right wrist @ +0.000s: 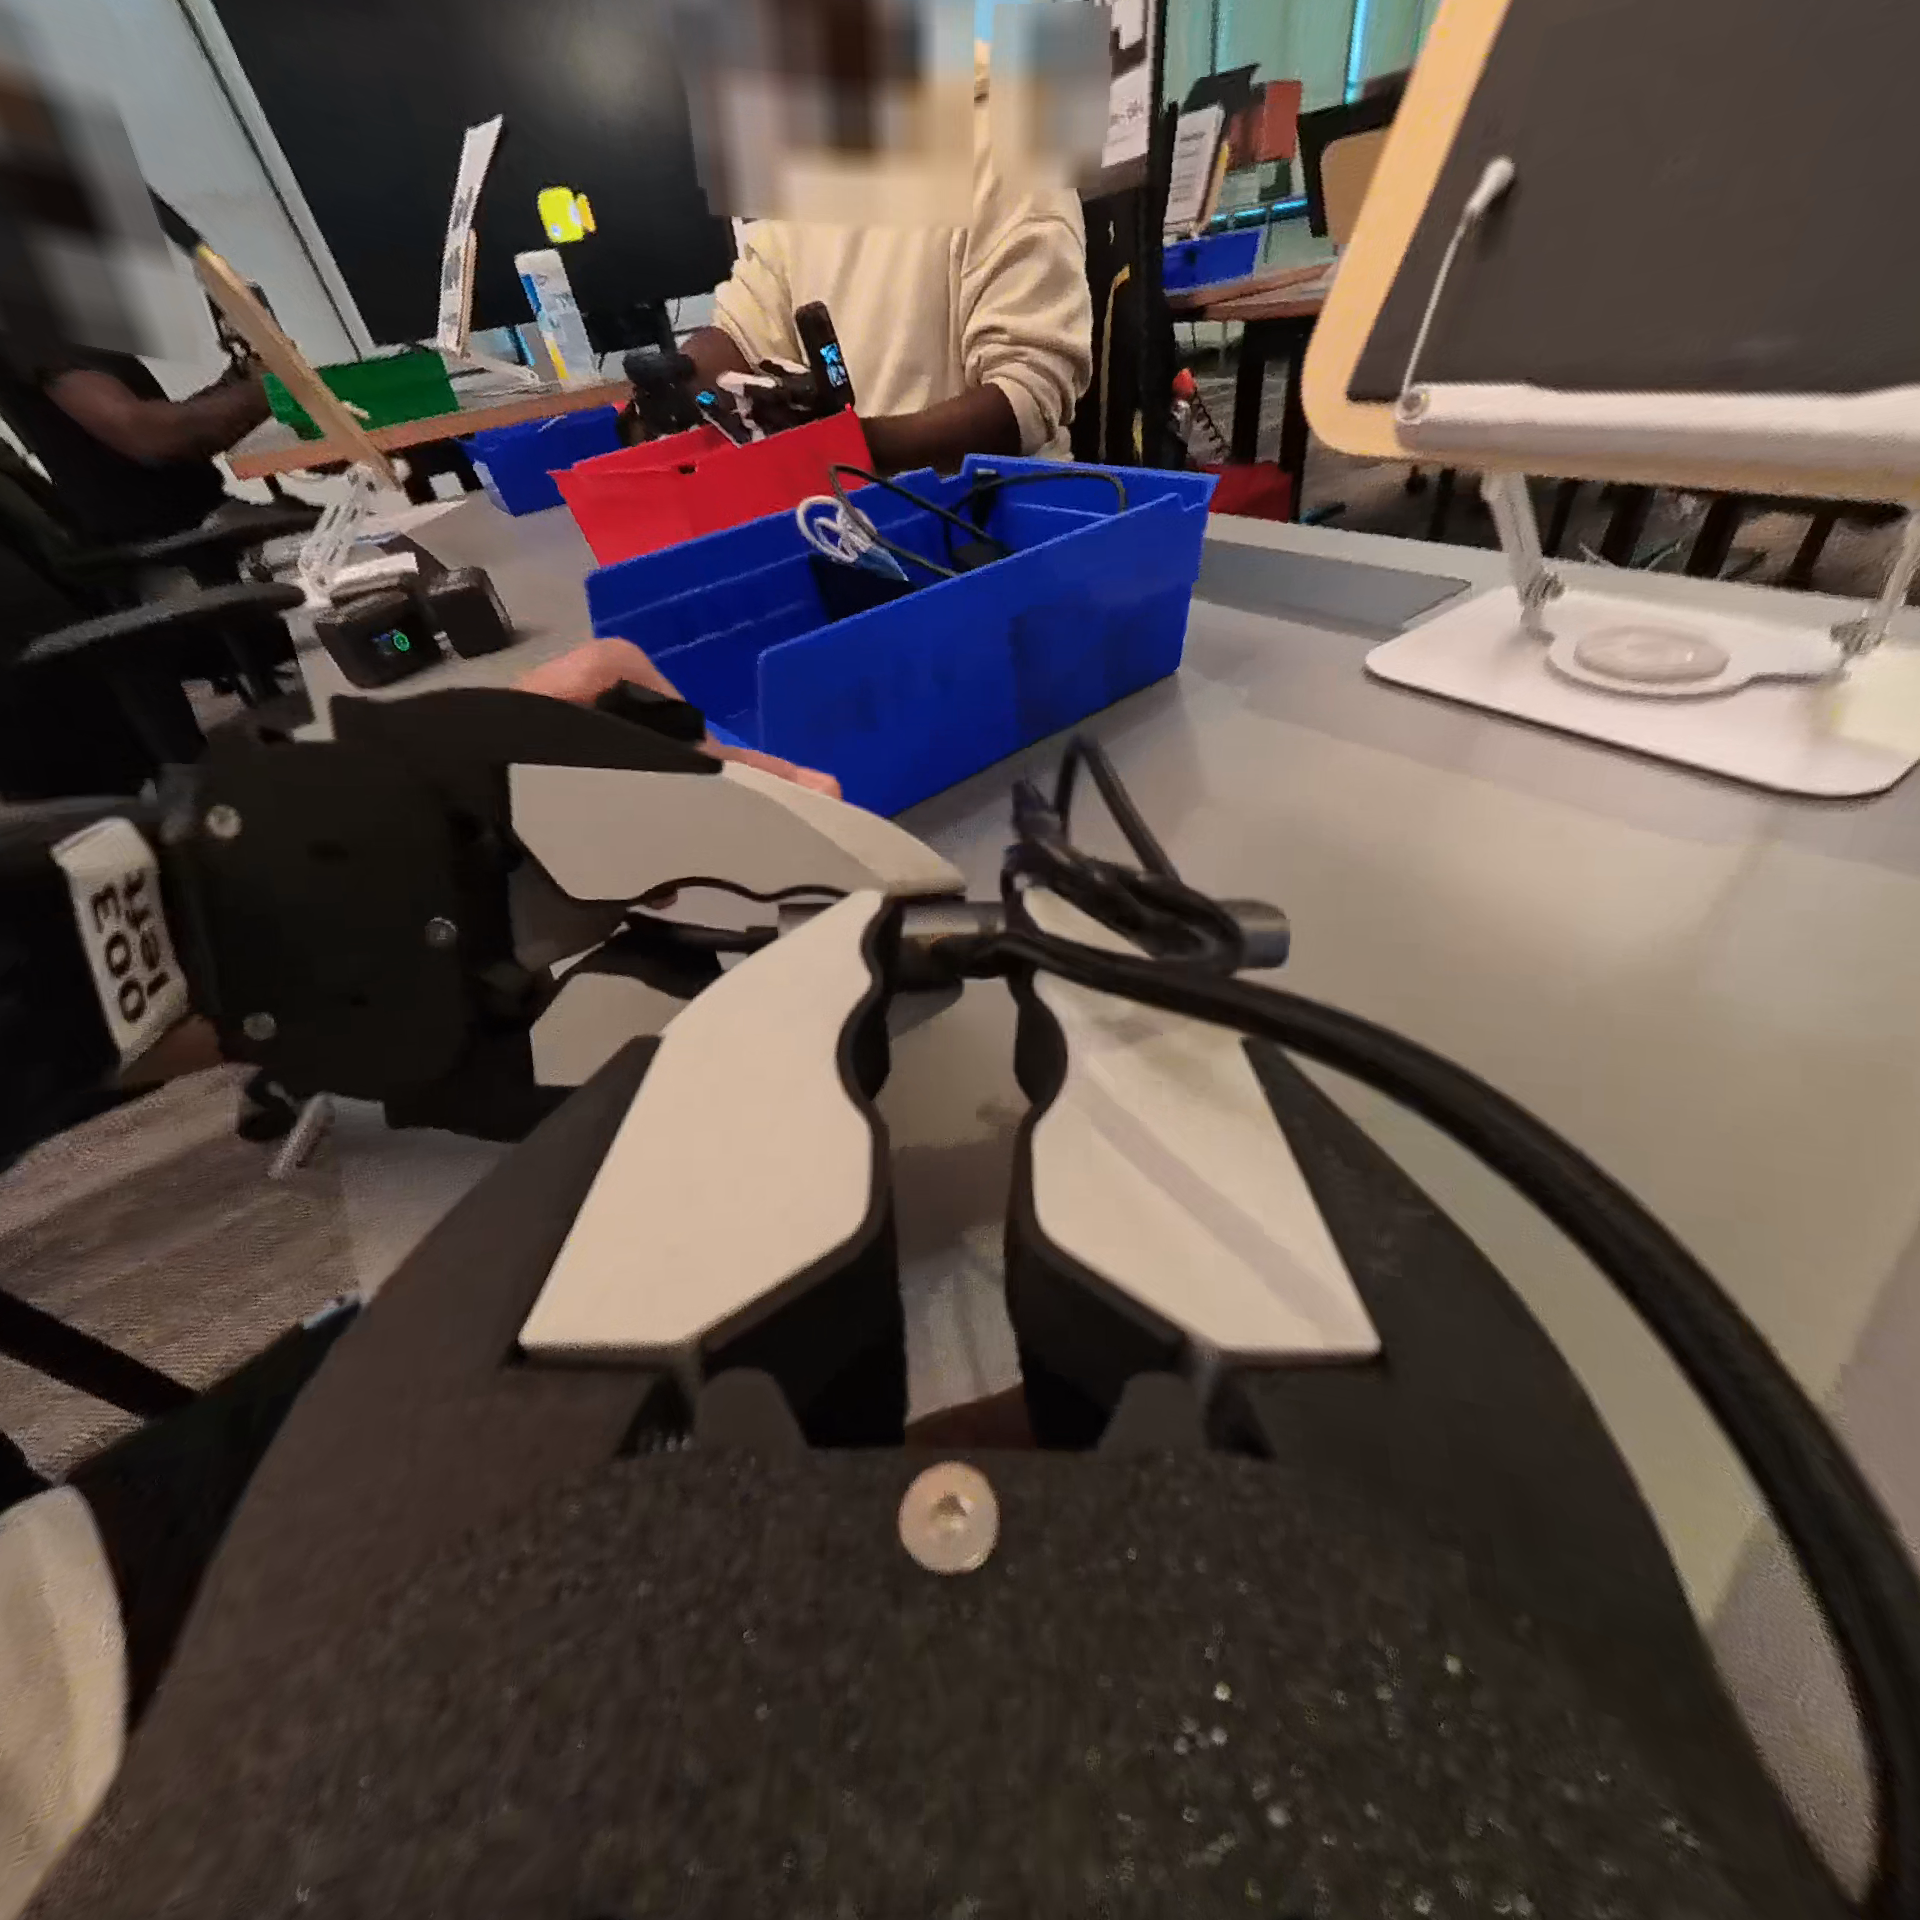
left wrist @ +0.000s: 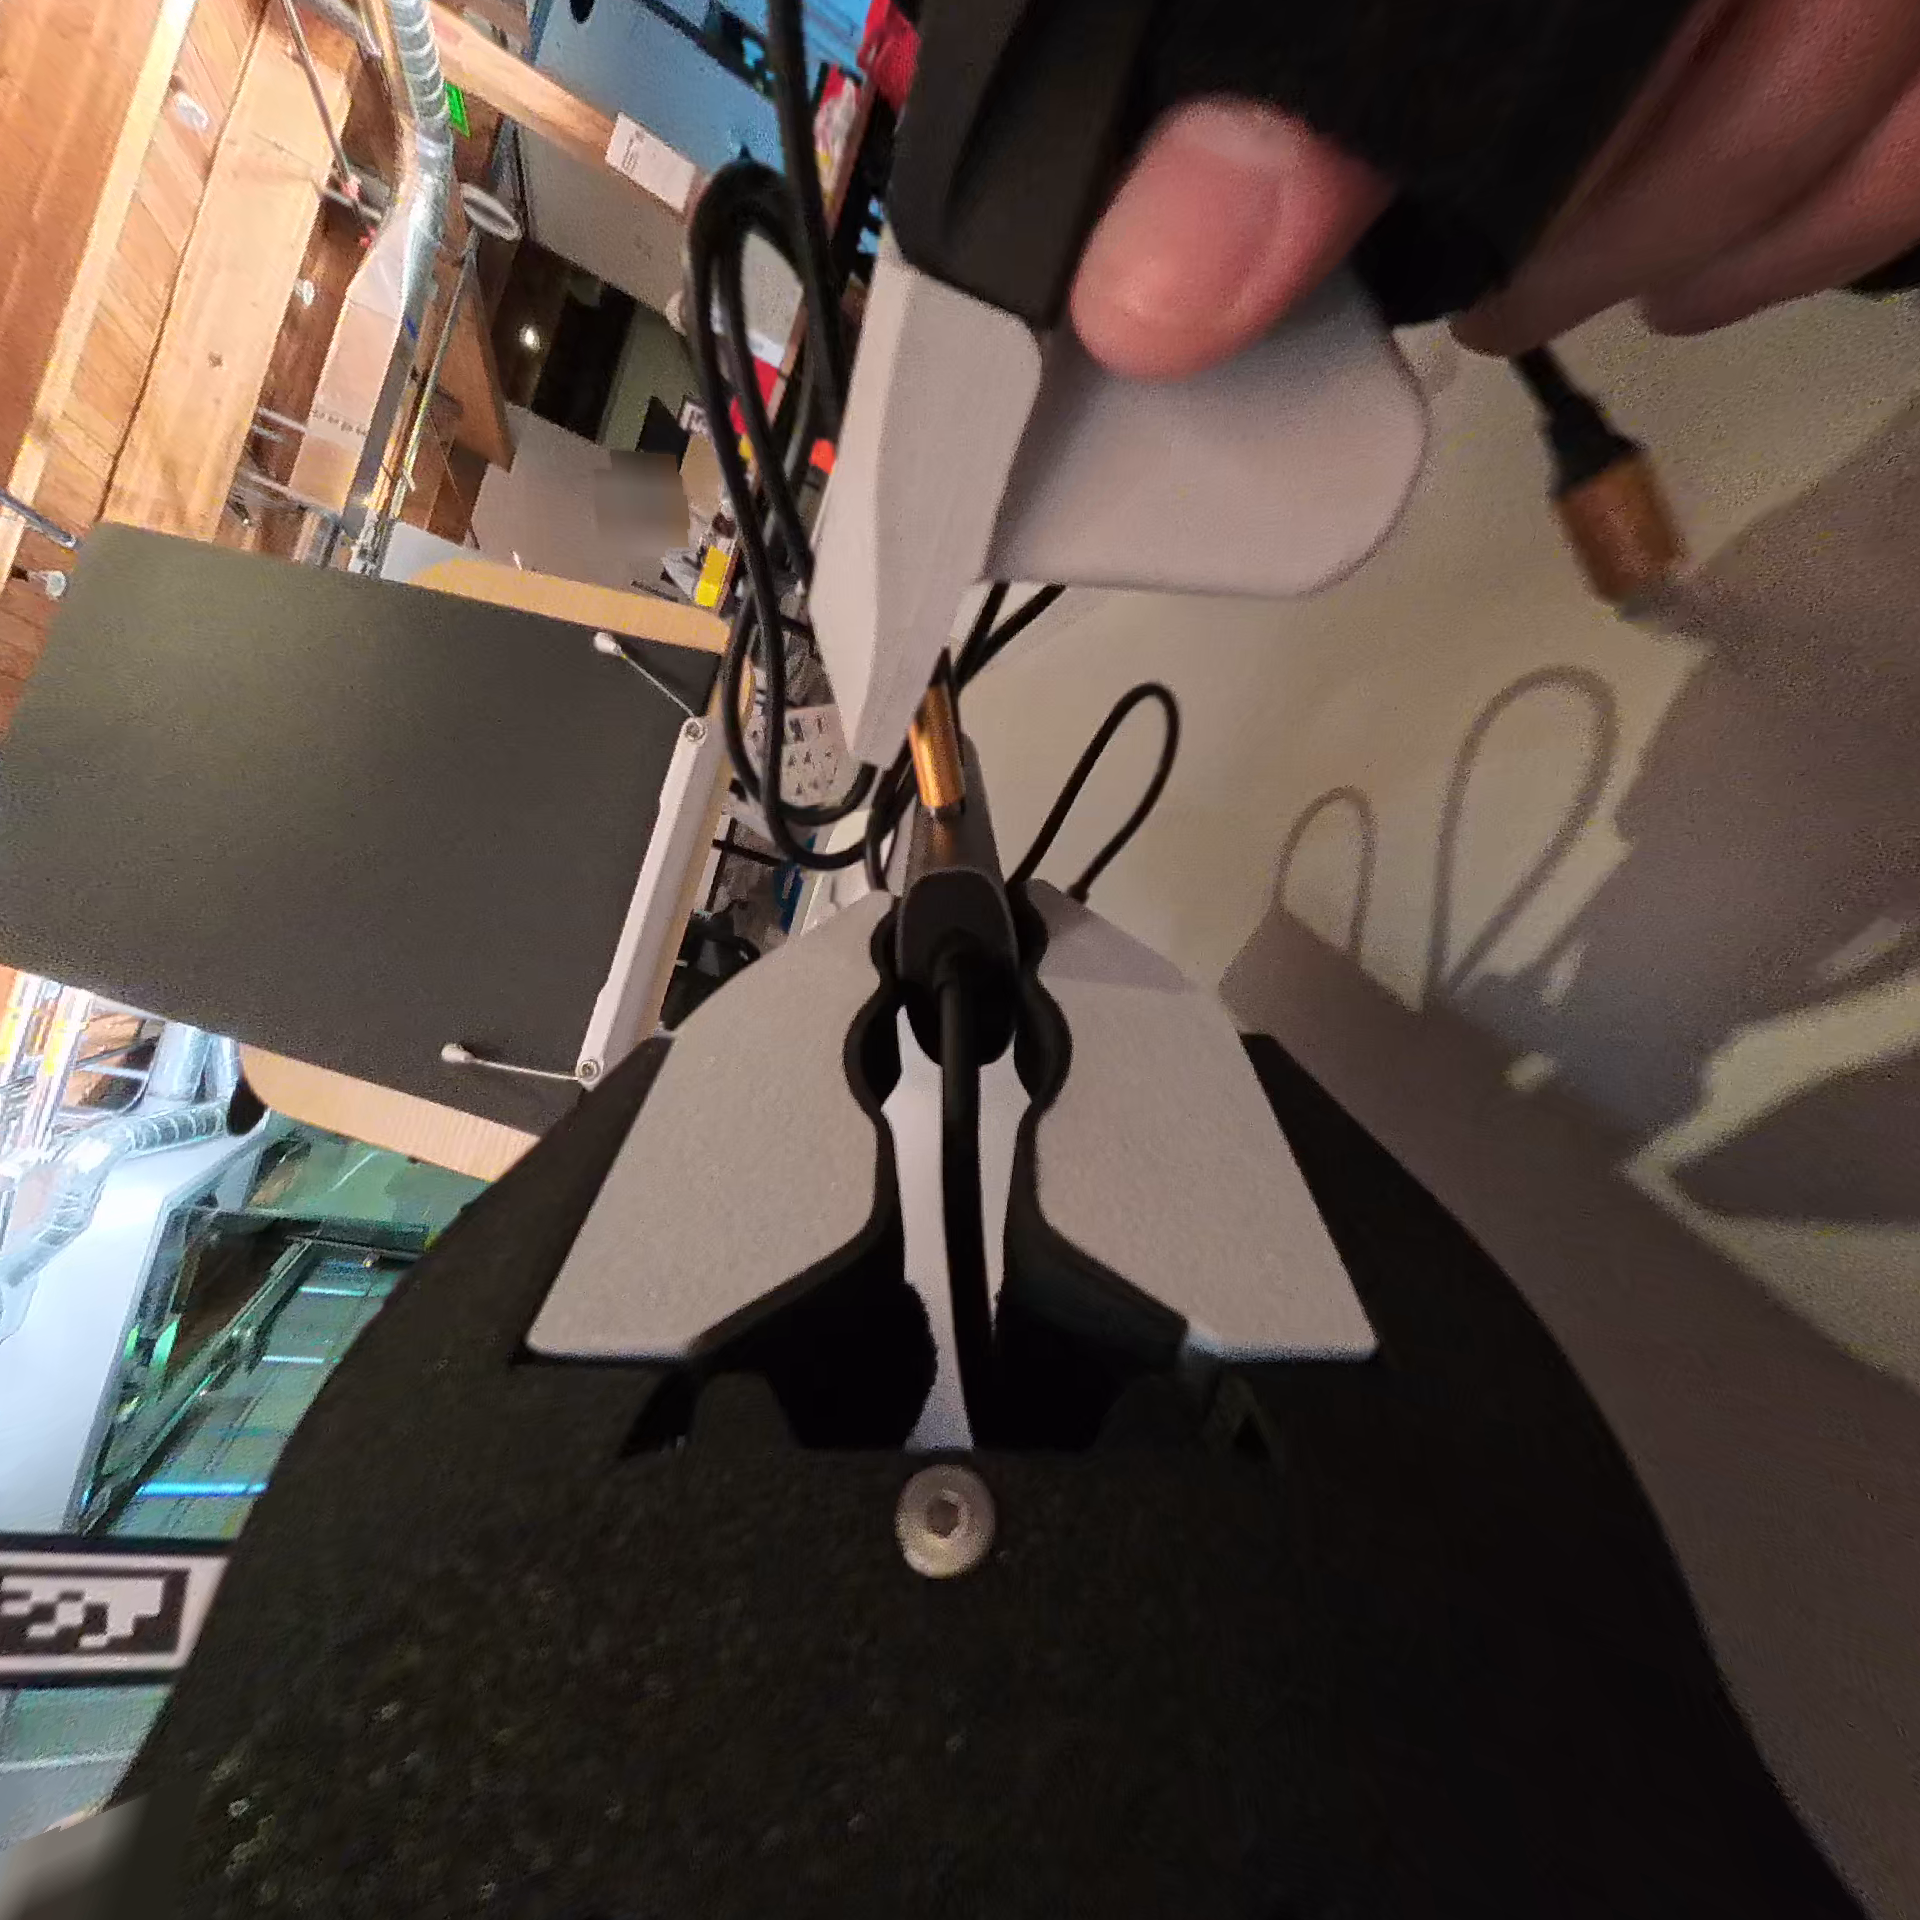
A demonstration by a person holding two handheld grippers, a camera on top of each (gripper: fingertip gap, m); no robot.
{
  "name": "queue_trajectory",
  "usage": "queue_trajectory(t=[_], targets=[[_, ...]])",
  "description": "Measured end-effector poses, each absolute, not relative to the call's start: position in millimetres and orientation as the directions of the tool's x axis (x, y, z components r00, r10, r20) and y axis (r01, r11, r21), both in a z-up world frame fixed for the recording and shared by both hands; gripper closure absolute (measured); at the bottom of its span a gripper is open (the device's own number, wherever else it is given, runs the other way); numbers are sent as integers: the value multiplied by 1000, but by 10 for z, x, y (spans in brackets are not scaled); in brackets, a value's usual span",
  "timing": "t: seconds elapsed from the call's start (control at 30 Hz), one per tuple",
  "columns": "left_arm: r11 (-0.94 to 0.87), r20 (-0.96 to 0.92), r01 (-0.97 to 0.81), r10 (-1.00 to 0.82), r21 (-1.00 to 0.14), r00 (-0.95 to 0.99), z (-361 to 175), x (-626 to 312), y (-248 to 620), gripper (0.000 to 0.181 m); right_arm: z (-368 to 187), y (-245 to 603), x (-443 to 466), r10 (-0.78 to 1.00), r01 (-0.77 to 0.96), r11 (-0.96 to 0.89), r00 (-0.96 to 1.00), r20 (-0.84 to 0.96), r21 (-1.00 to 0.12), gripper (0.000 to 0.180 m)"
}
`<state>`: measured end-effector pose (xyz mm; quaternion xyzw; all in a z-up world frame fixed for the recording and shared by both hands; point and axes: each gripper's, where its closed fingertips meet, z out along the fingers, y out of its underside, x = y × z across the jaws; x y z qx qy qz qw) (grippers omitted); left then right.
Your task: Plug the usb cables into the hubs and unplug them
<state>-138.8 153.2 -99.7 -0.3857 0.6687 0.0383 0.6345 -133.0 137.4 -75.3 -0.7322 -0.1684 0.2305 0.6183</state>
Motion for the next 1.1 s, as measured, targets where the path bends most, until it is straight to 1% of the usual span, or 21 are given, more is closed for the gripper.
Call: queue_trajectory(t=[0.07,0.13,0.2,0.23,0.27,0.3,0.33,0.4,0.47,0.7,0.8,0.93,1.1], targets=[[702,-881,-567,-463,-432,98,-1012,-1398,1527,164,-770,1362,-1332,551,8,-162,830,-83,-987,168],[686,-889,-602,-449,-408,91,-1046,-1408,1566,164,-841,1380,-1329,565,15,-216,818,-113,-976,169],[669,-876,-603,-469,-434,110,-1044,-1400,1579,164,-844,1389,-1321,568,23,-219,816,-108,-976,169],[673,-882,-605,-459,-426,109,-1032,-1397,1585,164,-841,1388,-1316,567,37,-215,819,-94,-976,168],[677,-887,-606,-448,-417,110,-1014,-1394,1591,164,-836,1387,-1312,564,43,-221,820,-92,-974,167],[680,-889,-605,-446,-415,109,-1005,-1390,1596,164,-840,1380,-1318,570,54,-229,817,-89,-972,158],[683,-888,-601,-446,-415,106,-1005,-1388,1597,164,-846,1371,-1321,574,71,-231,815,-77,-970,155],[690,-892,-598,-441,-409,101,-1020,-1390,1591,164,-862,1365,-1316,570,97,-234,820,-56,-968,157],[686,-891,-603,-443,-407,98,-1041,-1396,1599,164,-899,1378,-1298,558,111,-246,828,-47,-963,163],[669,-885,-616,-454,-415,102,-1066,-1402,1629,163,-927,1368,-1290,561,155,-262,827,-20,-953,165],[661,-867,-597,-481,-455,127,-985,-1401,1656,163,-845,1361,-1289,572,94,-257,817,-73,-962,165],[655,-867,-600,-478,-460,143,-942,-1384,1664,163,-799,1349,-1269,573,28,-270,808,-137,-962,166],[628,-843,-596,-511,-500,168,-892,-1348,1635,163,-714,1314,-1222,573,-8,-249,805,-154,-968,166]])
